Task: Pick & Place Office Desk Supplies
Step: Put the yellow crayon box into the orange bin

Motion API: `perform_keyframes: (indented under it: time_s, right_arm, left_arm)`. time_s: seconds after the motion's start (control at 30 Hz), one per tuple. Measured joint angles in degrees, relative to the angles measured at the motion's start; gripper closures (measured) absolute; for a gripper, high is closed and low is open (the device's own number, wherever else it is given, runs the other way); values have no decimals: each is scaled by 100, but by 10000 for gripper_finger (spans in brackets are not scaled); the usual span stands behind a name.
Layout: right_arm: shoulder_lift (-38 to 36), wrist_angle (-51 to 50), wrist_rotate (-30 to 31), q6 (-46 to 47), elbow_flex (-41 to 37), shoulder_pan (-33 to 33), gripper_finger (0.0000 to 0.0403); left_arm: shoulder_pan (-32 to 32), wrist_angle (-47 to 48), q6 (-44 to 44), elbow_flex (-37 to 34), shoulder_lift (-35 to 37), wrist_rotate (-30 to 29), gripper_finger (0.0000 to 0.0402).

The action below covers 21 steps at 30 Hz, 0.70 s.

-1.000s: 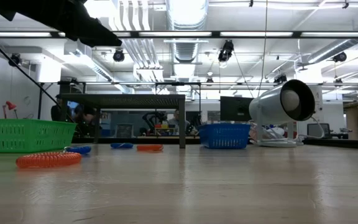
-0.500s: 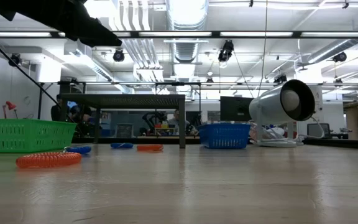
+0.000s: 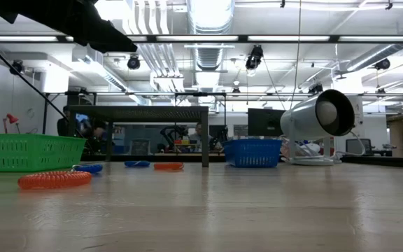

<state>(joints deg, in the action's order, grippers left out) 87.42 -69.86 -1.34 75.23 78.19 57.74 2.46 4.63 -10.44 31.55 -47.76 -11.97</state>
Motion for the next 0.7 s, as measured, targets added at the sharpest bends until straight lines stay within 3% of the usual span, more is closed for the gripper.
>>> perform_keyframes:
  time_s: [0.37, 0.7]
  right_arm:
    - [2, -294, 1206, -1113, 191, -4, 304]
    - [324, -253, 1518, -1562, 207, -214, 314]
  left_arm:
    - [-1, 0, 1, 0, 0, 0, 160]
    - [-2, 1, 2, 0, -1, 2, 160]
